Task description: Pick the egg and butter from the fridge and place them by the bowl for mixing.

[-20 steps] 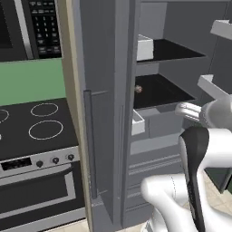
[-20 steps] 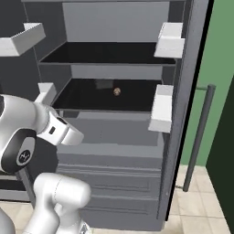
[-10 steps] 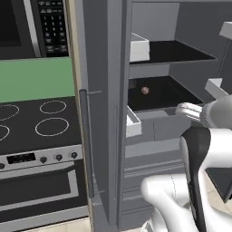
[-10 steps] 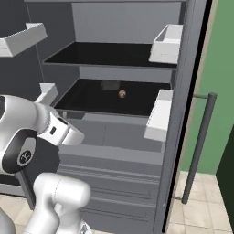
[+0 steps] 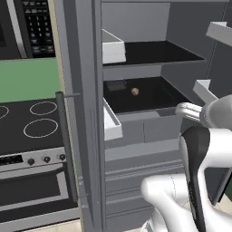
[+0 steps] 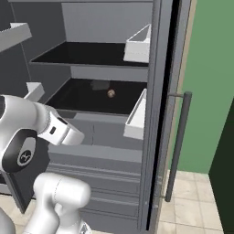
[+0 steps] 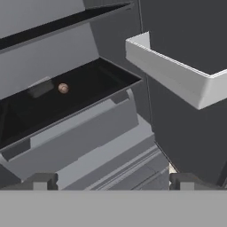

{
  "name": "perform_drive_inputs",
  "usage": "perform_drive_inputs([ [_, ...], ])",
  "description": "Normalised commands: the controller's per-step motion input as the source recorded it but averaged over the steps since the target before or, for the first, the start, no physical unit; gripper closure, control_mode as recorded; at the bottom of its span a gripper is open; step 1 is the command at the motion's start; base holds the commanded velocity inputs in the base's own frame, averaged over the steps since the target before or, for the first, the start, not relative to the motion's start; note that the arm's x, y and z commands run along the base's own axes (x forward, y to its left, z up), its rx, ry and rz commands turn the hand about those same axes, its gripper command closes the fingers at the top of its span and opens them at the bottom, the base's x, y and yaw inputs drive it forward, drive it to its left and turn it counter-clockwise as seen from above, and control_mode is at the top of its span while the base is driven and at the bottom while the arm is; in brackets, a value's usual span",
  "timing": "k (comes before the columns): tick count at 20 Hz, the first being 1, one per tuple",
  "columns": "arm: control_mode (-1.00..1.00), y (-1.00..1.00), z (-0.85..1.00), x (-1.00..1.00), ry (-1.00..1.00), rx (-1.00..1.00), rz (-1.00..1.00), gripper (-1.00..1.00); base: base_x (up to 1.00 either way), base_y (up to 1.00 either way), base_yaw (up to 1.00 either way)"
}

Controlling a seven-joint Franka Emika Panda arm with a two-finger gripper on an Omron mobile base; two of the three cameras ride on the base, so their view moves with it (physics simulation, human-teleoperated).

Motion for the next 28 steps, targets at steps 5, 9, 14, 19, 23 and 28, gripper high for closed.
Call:
perform_drive_inputs([
  [5,1.00,0.00,0.00,0.00,0.00,0.00,0.00,-1.00,0.02,-0.21,0.00],
  [9,1.00,0.00,0.00,0.00,0.00,0.00,0.00,-1.00,0.20,0.01,0.00],
  [14,1.00,0.00,0.00,0.00,0.00,0.00,0.00,-1.00,0.49,0.12,0.00],
  [19,1.00,0.00,0.00,0.00,0.00,0.00,0.00,-1.00,0.66,0.26,0.00],
  [23,1.00,0.00,0.00,0.00,0.00,0.00,0.00,-1.00,0.49,0.39,0.00],
  [28,1.00,0.00,0.00,0.00,0.00,0.00,0.00,-1.00,0.35,0.58,0.02],
])
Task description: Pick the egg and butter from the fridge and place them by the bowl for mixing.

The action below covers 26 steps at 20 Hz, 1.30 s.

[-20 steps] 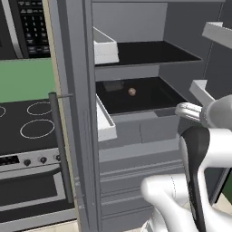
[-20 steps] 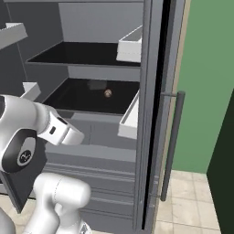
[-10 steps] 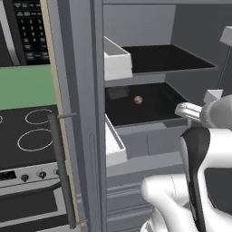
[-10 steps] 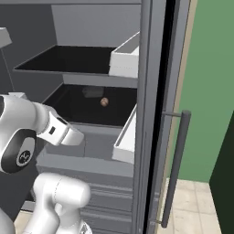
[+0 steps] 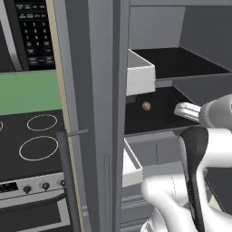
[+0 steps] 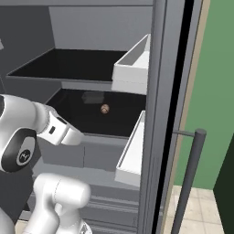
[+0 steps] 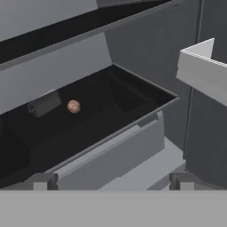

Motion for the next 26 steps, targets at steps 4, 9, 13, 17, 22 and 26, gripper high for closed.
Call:
perform_drive_inputs([
  [4,1.00,0.00,0.00,0.00,0.00,0.00,0.00,-1.00,0.17,0.15,0.01],
  [9,-1.00,-0.07,0.00,0.16,0.07,0.00,0.05,-1.00,0.04,-0.01,0.00],
  [13,-1.00,0.06,0.00,0.22,0.30,0.00,0.21,-1.00,0.00,0.00,0.00],
  [17,-1.00,0.24,0.00,0.00,0.27,-0.04,0.32,-1.00,0.00,0.00,0.00],
  [22,-1.00,0.17,0.00,0.00,0.07,-0.02,0.10,-1.00,0.00,0.00,0.00],
  [26,-1.00,0.06,-0.16,0.00,-0.03,0.00,0.00,-1.00,0.00,0.00,0.00],
])
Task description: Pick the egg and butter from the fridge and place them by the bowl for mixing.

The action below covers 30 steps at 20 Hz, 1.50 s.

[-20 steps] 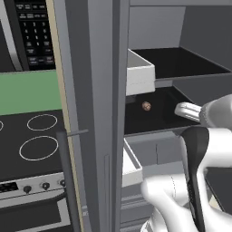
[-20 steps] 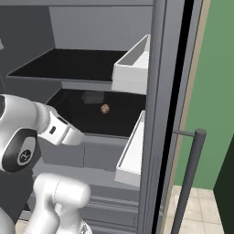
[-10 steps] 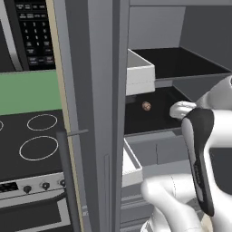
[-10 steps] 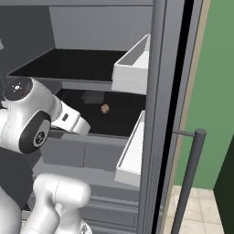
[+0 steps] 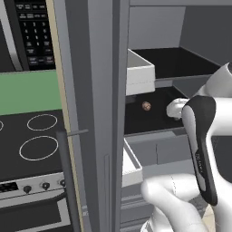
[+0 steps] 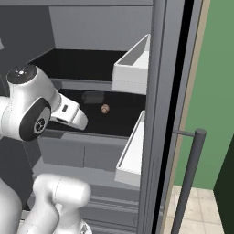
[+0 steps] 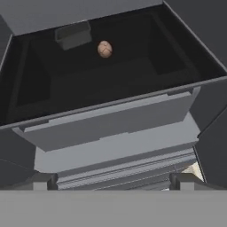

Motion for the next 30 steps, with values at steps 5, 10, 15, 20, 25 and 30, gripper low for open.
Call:
perform_drive_inputs([
  [5,-1.00,0.12,-0.31,0.02,-0.15,-0.02,0.00,-1.00,0.00,0.00,0.00],
  [10,-1.00,0.08,-0.20,0.25,-0.18,-0.01,0.00,-1.00,0.00,0.00,0.00],
  [15,-1.00,0.00,0.00,0.25,-0.19,-0.01,0.00,-1.00,0.00,0.00,0.00],
  [20,-1.00,0.00,0.00,0.24,-0.20,-0.04,0.00,-1.00,0.00,0.00,0.00],
  [25,-1.00,0.00,0.00,0.31,-0.04,0.00,0.00,-1.00,0.00,0.00,0.00],
  [30,-1.00,0.00,-0.04,0.39,0.00,0.00,0.00,-1.00,0.00,0.00,0.00],
])
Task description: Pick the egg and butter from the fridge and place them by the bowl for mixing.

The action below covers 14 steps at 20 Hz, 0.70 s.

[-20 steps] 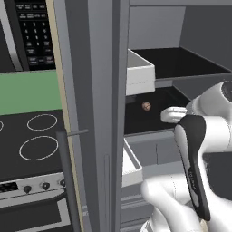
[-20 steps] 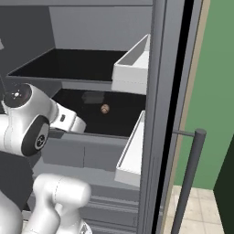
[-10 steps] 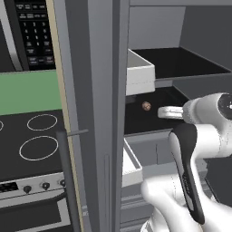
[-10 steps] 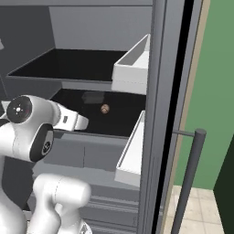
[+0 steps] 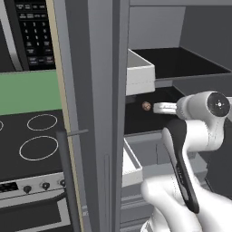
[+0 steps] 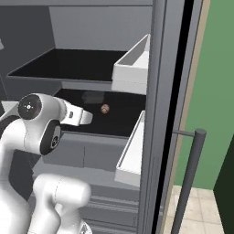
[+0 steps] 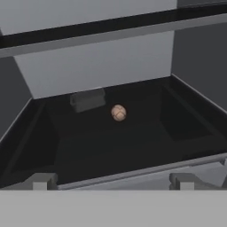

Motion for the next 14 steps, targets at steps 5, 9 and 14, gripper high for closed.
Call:
perform_drive_inputs([
  [5,-1.00,0.00,-0.14,0.44,0.00,0.00,0.00,-1.00,0.00,0.00,0.00],
  [9,-1.00,0.00,-0.21,0.45,-0.02,0.00,0.00,-1.00,0.00,0.00,0.00],
  [14,-1.00,-0.01,-0.26,0.42,-0.02,0.00,0.00,-1.00,0.00,0.00,0.00],
])
